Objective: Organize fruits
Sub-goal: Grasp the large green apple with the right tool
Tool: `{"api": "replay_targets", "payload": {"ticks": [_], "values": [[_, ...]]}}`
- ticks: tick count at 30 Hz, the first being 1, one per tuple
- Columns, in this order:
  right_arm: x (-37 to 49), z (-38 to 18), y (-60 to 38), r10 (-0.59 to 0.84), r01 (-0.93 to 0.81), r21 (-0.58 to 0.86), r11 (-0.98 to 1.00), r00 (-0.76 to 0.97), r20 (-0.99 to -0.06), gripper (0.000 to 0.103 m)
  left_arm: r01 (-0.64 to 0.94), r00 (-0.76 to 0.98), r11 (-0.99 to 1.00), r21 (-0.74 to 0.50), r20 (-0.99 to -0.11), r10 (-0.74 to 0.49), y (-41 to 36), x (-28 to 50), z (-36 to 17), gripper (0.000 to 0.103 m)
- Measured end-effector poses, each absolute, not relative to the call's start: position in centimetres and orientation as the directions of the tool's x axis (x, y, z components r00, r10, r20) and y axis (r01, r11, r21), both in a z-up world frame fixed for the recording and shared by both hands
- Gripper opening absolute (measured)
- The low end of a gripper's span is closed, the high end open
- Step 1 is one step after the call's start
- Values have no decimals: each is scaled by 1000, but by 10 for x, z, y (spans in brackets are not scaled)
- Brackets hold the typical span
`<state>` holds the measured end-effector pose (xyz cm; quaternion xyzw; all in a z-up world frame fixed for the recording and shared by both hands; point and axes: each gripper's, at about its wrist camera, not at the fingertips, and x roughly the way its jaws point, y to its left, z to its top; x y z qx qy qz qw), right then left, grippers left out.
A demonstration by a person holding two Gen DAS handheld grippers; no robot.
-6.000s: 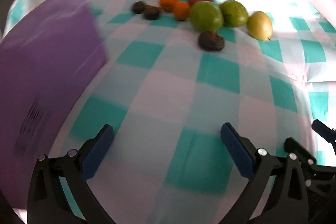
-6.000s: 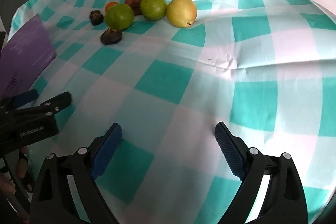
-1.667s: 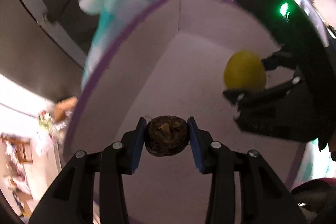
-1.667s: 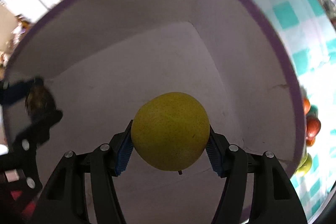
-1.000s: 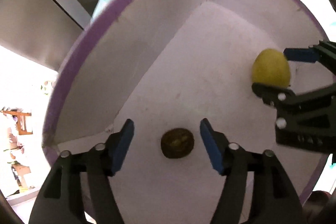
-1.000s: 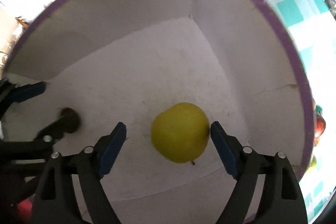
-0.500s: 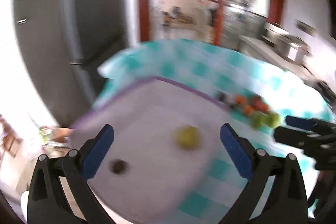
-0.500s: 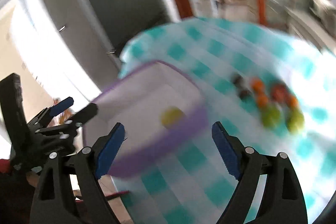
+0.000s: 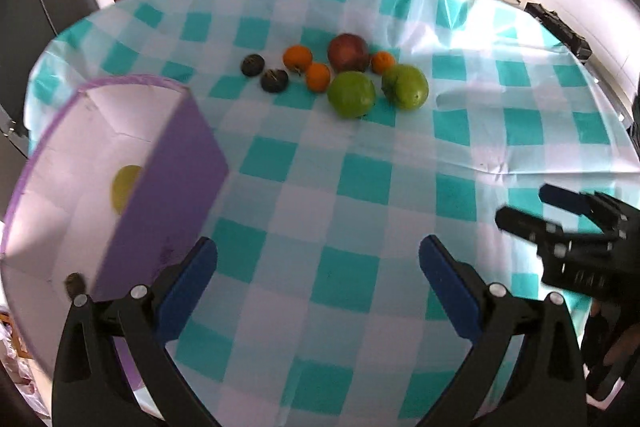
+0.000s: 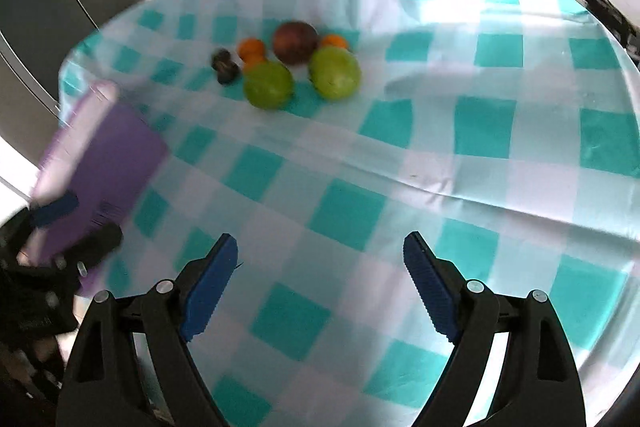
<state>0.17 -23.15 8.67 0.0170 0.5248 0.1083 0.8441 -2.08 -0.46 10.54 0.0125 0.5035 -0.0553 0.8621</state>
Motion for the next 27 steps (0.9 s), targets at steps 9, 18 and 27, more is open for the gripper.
{"api": "replay_targets", "payload": {"ticks": [9,18,27], "values": [[73,59,-220,69,-200,-12,980,392,-917,82,145,418,987,-67,-900,-123,-5,47,41,101],[163,23,-184,0,-229,-89,969,363,-932,79,201,387,975,-92,-907,-166,10,66,4,101],[213,7,-172,-15,-247,-106,963,345,-939,60,167,371,971,-174,-901,-225,8,103,-9,101]]}}
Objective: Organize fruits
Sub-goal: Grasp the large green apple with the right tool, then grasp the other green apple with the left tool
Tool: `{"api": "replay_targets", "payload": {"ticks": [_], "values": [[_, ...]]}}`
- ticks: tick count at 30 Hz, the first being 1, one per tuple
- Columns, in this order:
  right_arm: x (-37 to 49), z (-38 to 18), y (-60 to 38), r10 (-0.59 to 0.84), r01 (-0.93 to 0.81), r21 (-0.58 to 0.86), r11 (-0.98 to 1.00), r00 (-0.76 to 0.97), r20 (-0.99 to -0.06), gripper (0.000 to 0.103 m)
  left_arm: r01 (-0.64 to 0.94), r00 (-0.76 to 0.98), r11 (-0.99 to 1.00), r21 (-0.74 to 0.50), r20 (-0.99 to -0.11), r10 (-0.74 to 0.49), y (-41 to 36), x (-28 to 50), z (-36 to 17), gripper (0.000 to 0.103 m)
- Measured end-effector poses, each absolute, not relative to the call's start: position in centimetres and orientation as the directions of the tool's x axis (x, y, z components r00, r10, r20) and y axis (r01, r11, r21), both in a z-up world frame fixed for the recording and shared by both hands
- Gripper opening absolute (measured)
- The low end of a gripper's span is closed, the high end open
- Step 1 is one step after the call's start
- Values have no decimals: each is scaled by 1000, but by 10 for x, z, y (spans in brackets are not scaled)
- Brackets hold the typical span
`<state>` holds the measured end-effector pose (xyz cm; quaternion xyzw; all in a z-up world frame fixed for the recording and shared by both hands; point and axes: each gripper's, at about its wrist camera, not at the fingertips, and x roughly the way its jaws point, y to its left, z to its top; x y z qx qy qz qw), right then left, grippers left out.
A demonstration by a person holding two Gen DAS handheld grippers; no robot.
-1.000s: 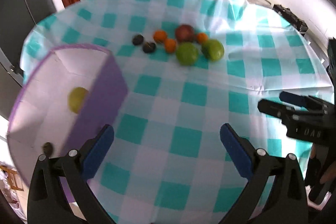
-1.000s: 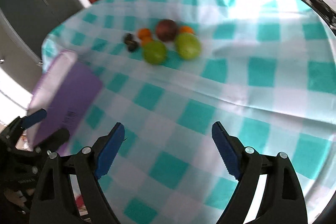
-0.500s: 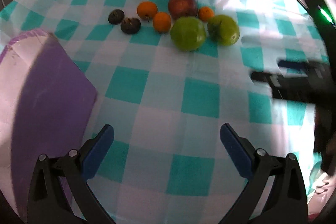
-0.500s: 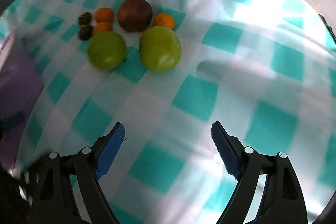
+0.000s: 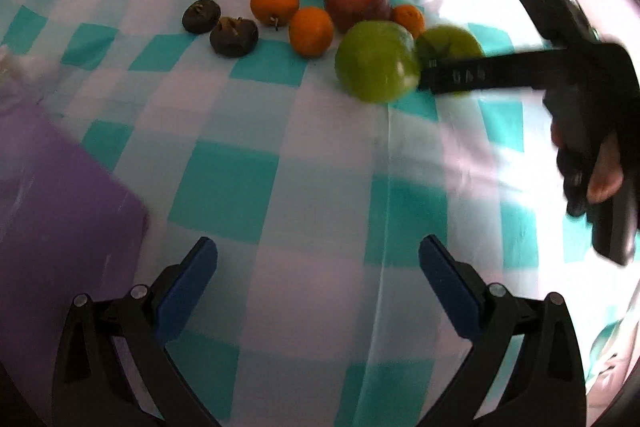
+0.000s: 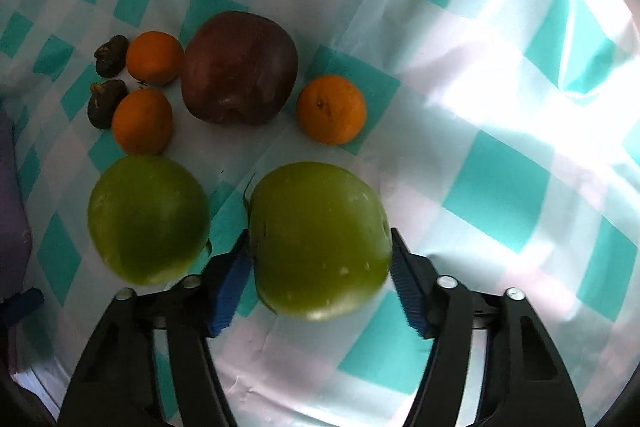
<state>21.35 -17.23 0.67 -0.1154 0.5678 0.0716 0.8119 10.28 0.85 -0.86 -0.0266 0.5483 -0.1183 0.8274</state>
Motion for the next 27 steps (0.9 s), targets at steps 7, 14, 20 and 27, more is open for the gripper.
{"api": "replay_targets", "payload": {"ticks": [7,14,20,27], "values": [[199,15,-193,12,-204,-75,976,398,-917,58,141,427,969,-202,-871,-244,-12,148,0,101],[174,34,-238,1,-18,-7,1000,442,-897,59,108,471,979,-174,-858,-204,-33,188,-6,101],[151,43,-241,15,26,30,999,456,-890,59,207,507,974,-86,-842,-182,-56,193,-11,66],[124,40,-238,32,57,63,996,437,-899,59,295,513,954,-56,-833,-208,-64,186,-7,60]]}}
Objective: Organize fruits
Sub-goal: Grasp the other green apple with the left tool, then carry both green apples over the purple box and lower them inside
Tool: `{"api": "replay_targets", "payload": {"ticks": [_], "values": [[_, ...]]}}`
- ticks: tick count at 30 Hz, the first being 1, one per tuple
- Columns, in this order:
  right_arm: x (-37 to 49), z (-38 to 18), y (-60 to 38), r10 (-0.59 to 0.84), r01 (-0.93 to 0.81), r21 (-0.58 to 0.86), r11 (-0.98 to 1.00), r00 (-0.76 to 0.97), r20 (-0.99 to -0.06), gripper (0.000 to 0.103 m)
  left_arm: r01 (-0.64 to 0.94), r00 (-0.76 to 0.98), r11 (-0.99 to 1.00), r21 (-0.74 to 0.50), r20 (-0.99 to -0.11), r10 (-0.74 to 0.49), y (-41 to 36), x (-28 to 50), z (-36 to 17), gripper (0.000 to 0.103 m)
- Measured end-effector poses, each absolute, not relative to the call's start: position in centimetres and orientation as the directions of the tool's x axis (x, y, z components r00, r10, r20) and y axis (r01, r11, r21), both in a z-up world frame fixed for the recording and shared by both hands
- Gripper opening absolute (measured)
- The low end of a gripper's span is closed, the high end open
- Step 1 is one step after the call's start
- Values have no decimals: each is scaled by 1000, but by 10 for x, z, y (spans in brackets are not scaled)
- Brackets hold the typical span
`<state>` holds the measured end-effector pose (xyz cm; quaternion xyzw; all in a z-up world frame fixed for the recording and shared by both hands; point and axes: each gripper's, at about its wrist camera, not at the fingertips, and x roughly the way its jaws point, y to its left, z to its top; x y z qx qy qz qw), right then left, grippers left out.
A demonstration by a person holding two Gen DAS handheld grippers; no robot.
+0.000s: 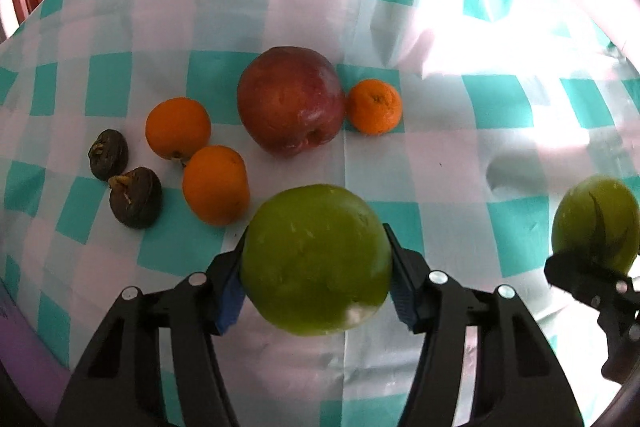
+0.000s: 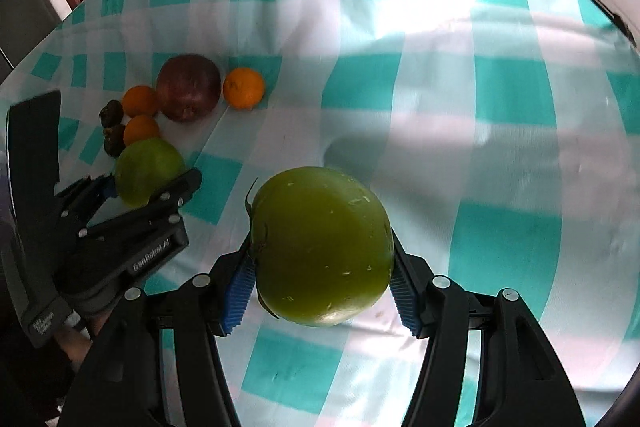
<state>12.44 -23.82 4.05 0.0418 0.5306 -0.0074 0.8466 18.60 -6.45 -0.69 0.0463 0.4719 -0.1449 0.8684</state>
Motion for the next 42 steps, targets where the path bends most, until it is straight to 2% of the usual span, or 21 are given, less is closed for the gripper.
{"api": "replay_targets", "payload": {"ticks": [8,22,30,42], "values": [[103,25,-232,81,78,118,990,374,-924,59,290,474,955,-63,-857,-200,-45,147,0,60],[41,32,-196,192,-92,170,981,351,-916,59,230,426,973,-7,-898,-107,-30,37,14,60],[0,52,-198,239,-161,192,968,362,-901,59,190,434,982,-2,-897,-86,-29,-24,36,60],[-55,125,-174,273,-365,104,925,451,-849,59,202,548,978,60,-834,-63,-27,-85,115,60]]}}
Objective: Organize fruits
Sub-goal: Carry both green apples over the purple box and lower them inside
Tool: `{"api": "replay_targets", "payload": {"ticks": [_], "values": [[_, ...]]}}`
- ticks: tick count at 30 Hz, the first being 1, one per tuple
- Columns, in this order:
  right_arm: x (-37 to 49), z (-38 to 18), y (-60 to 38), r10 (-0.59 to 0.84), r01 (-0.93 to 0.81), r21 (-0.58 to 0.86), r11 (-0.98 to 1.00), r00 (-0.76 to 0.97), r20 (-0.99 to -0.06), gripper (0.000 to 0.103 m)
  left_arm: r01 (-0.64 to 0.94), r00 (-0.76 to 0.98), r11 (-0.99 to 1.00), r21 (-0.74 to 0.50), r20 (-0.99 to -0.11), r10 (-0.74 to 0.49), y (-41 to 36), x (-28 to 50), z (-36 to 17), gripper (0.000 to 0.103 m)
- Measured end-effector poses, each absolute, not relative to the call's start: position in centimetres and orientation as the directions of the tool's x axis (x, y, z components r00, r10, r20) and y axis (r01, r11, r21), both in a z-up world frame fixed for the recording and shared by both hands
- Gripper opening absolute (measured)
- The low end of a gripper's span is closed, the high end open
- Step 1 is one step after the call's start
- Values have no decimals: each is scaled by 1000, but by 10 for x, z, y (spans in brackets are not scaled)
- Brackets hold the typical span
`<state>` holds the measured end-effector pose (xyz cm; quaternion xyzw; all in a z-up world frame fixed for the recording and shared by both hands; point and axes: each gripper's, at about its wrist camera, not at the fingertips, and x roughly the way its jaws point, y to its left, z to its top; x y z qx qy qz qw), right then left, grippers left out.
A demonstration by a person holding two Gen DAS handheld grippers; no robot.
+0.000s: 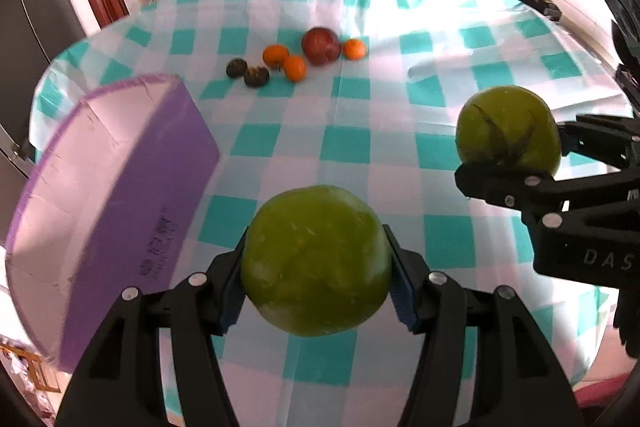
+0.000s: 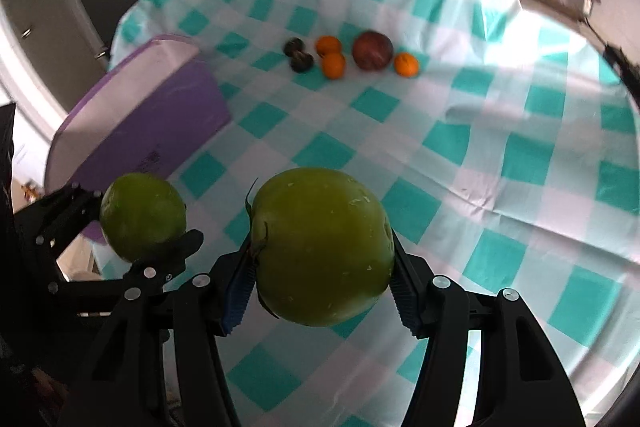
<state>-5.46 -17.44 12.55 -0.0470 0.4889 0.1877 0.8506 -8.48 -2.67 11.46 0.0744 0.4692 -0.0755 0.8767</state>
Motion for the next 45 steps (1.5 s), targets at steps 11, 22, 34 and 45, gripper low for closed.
{"api": "replay_targets", "payload": {"ticks": [11,22,34,45], "values": [[-121,179,-185,294,-416,48,908,551,-781,59,229,592,971,73,-802,-80,-20,-145,161,60],[-169,204,-203,283,-424,-10,906,622,-730,59,244,675,961,130,-735,-72,-9,-199,200,60],[-179,169,-194,279,-448,6,894,545,-791,59,182,659,981,59,-748,-78,20,-213,192,60],[-124,150,-149,303,-489,35,872,480,-823,59,93,683,995,-31,-725,-86,80,-174,185,60]]}}
